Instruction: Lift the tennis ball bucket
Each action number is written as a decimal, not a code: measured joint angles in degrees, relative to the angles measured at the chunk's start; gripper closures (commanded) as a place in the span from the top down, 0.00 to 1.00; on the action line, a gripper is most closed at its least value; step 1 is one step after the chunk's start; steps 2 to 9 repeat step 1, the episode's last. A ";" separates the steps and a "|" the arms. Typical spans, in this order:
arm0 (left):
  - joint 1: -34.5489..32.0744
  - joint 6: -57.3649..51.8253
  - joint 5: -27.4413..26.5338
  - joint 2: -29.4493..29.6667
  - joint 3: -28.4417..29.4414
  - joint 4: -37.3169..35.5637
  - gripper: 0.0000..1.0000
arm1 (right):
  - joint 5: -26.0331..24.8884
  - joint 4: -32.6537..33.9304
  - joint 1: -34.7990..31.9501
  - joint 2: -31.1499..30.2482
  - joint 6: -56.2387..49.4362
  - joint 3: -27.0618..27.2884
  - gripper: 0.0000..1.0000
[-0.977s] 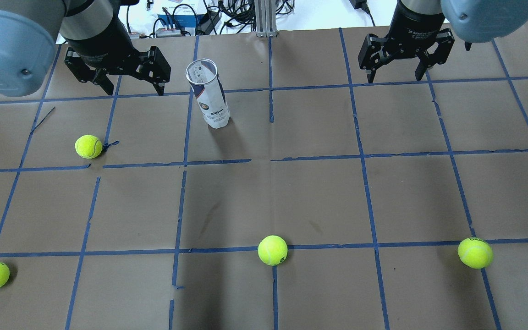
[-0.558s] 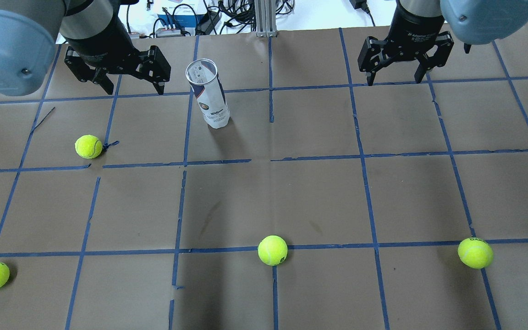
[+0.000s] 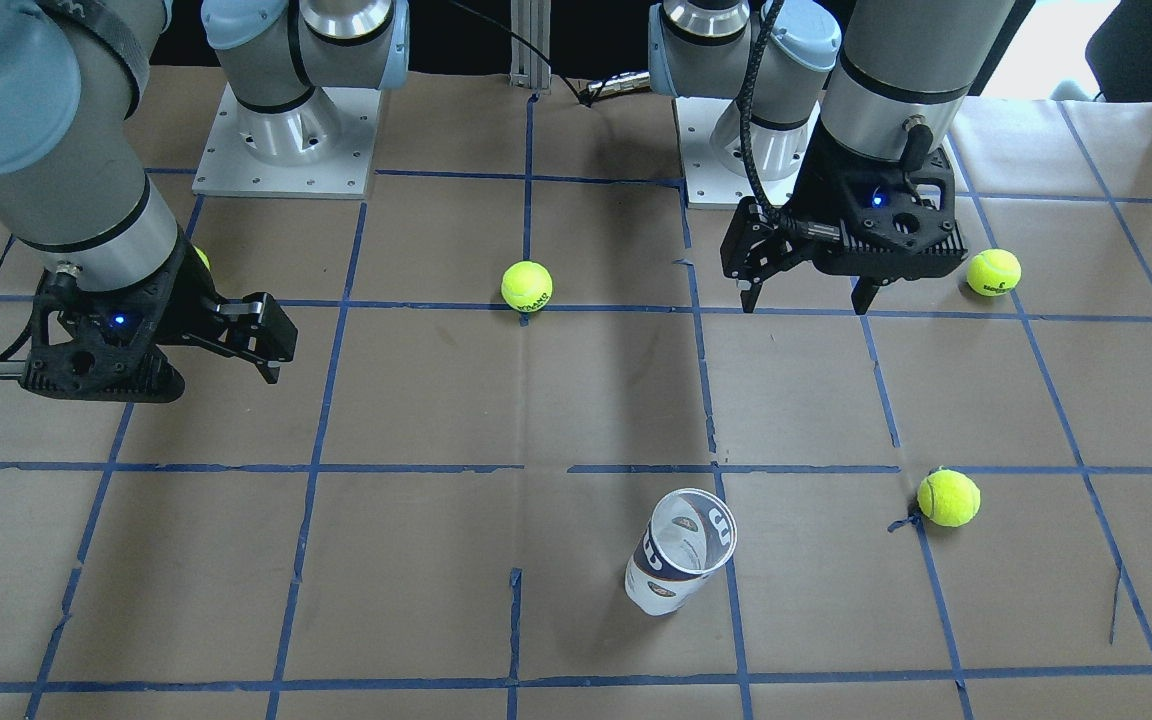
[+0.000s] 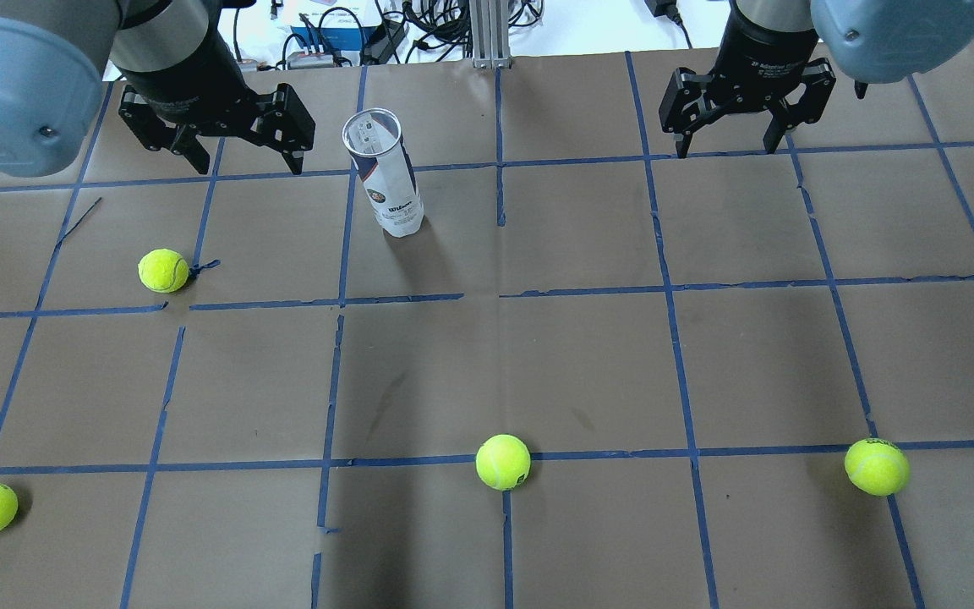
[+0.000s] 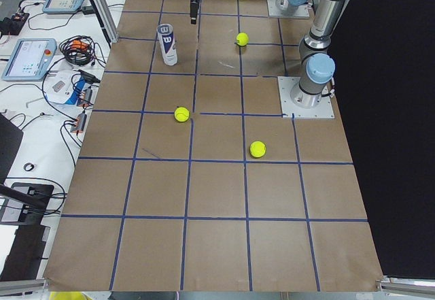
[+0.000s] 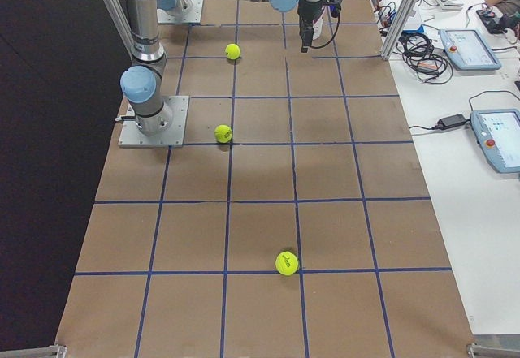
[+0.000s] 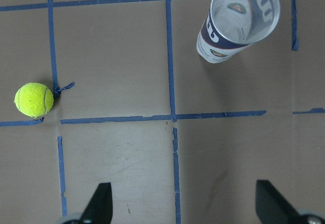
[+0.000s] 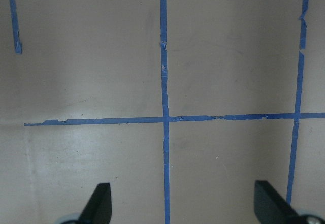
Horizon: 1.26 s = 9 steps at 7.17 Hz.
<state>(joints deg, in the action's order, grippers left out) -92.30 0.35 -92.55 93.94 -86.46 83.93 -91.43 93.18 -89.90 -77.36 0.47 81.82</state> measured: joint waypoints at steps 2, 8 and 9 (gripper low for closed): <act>0.01 0.00 0.00 -0.02 -0.01 0.00 1.00 | 0.04 -0.05 -0.05 -0.03 0.11 -0.02 1.00; 0.01 0.00 0.00 -0.02 -0.01 0.00 1.00 | 0.04 -0.05 -0.05 -0.03 0.11 -0.02 1.00; 0.01 0.00 0.00 -0.02 -0.01 0.00 1.00 | 0.04 -0.05 -0.05 -0.03 0.11 -0.02 1.00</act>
